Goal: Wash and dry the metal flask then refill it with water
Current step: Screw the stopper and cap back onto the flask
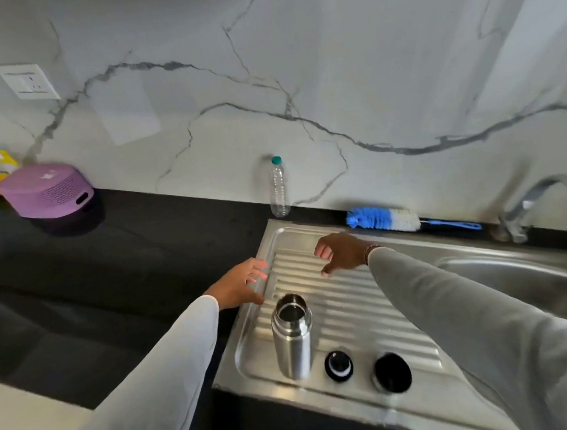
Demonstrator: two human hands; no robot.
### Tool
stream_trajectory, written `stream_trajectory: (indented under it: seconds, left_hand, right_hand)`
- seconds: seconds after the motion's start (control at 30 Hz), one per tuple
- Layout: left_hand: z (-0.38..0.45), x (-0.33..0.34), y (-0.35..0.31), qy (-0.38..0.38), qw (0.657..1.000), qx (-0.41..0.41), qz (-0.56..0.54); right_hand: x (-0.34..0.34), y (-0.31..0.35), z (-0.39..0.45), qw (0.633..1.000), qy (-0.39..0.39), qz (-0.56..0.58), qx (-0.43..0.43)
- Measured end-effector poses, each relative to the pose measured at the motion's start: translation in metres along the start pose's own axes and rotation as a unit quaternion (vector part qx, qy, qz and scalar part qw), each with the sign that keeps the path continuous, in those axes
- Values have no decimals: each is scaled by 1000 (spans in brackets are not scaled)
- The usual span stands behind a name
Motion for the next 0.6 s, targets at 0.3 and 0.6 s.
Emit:
stream_trajectory:
  seconds: [0.3, 0.6]
  left_hand:
    - [-69, 36, -2, 136, 990, -25, 21]
    - [-114, 68, -48, 2, 998, 12, -67]
  right_hand:
    - [59, 16, -103, 990, 129, -50, -17]
    - [120, 28, -143, 987, 56, -142, -47]
Point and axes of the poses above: each hand's wrist, its own z-axis towards the middle knuckle, its own x-axis out of the palm, y = z × x, the point moved 4 cm from there along z, towards the middle knuckle, and after that the axes turned 3 degrees about z, right-handed, at the moved point
